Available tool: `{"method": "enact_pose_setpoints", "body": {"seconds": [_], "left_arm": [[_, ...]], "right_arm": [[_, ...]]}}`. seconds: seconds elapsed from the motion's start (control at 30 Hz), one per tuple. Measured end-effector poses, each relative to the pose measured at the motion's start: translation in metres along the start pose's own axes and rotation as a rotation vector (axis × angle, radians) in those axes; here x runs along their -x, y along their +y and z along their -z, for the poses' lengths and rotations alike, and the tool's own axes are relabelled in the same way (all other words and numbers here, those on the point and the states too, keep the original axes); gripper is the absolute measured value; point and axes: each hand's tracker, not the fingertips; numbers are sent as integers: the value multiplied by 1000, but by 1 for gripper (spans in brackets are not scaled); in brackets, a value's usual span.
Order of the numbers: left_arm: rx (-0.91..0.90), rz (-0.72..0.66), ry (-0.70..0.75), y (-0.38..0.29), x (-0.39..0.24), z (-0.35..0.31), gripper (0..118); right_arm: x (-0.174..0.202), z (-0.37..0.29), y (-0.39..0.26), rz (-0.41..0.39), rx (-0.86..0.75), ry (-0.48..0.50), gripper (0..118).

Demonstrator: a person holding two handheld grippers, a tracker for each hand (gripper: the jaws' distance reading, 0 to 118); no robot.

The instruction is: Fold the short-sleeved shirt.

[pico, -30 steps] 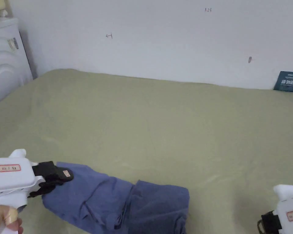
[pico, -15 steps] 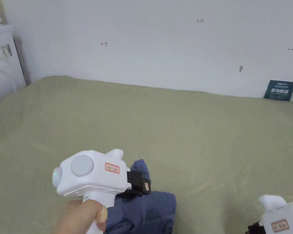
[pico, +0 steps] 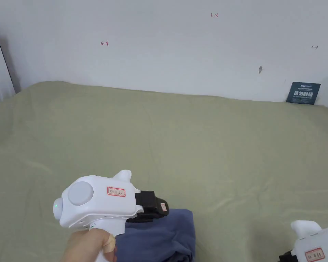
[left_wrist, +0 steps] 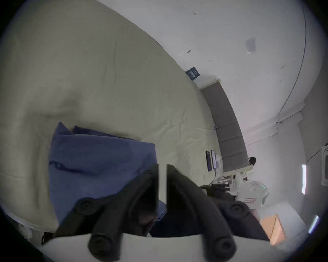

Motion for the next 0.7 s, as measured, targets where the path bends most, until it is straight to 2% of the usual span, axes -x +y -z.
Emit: {"method": "enact_pose_setpoints", "body": {"seconds": [0.1,0.2,0.27,0.33,0.4,0.43,0.57,0.7], "left_arm": [[69,42,-21,-12,6,20,1],[190,54,-20,-34,13,54,0],[275,46,33,-52,24,82,0],[332,-25,153,-72,43,110,0],[272,-157,-71,-77,59,105,0],[239,-183,6,-76,55,103,0],[258,-40,74,-64,24,81,0],[175,30,-69,-43,6,15,0]], "right_arm": [[4,1,-1,-5,0,11,0],[9,-2,-1,-13,-6,18,0],[12,-4,0,-20,-12,15,0],[16,-5,2,-28,-17,9,0],[18,-5,4,-27,-20,10,0],[21,-5,5,-26,-23,11,0],[33,-1,14,-48,-22,14,0],[60,7,28,-46,-31,53,0]]}}
